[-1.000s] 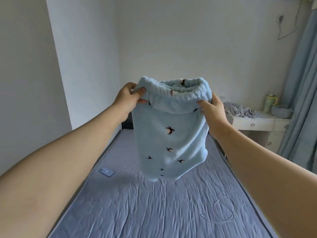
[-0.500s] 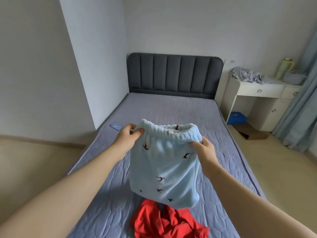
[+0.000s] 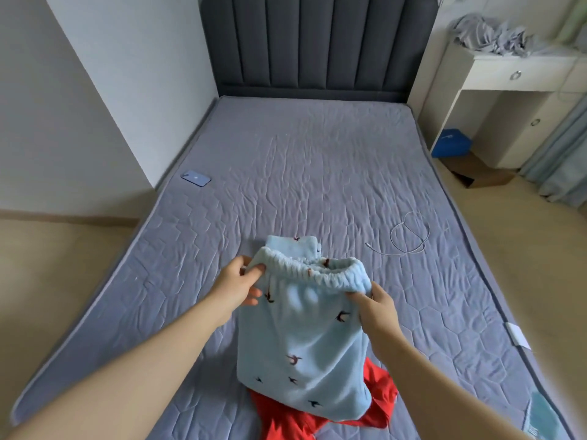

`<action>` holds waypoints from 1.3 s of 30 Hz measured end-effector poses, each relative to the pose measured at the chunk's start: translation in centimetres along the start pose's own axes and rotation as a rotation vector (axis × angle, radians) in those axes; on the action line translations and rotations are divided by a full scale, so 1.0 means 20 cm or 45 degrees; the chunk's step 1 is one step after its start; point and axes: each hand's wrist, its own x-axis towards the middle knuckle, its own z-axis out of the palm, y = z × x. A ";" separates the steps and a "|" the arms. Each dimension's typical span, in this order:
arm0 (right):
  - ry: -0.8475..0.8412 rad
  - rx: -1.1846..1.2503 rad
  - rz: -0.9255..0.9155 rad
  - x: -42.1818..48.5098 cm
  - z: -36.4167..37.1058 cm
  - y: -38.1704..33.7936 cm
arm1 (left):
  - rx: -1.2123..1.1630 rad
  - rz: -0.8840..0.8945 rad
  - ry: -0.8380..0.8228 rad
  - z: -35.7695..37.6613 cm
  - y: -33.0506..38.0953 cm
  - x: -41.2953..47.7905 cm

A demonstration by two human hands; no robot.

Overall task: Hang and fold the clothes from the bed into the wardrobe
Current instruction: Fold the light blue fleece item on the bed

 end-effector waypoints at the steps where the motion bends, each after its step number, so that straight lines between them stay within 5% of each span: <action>1: 0.025 -0.013 0.029 0.08 0.04 0.02 | -0.015 -0.033 -0.019 0.02 -0.02 0.09; 5: 0.098 -0.024 0.090 0.40 0.20 0.00 | -0.082 -0.123 -0.044 0.08 -0.04 0.44; 9: 0.135 0.024 -0.005 0.78 0.38 -0.08 | -0.134 -0.027 0.074 0.13 0.03 0.85; 12: 0.090 0.110 -0.051 0.99 0.47 -0.10 | -0.195 0.034 -0.039 0.16 0.08 1.12; 17: -0.041 -0.160 0.026 1.12 0.56 0.23 | 0.254 -0.012 -0.420 0.25 -0.22 1.27; 24: -0.539 -0.903 0.113 0.99 0.61 0.89 | 1.010 -0.018 -0.850 0.39 -0.96 1.08; 32: -0.937 -1.471 0.003 0.90 0.53 1.31 | 1.560 0.156 -1.017 0.44 -1.50 0.86; 39: -0.973 -1.685 -0.045 0.93 0.56 1.45 | 1.704 0.271 -0.929 0.48 -1.65 0.84</action>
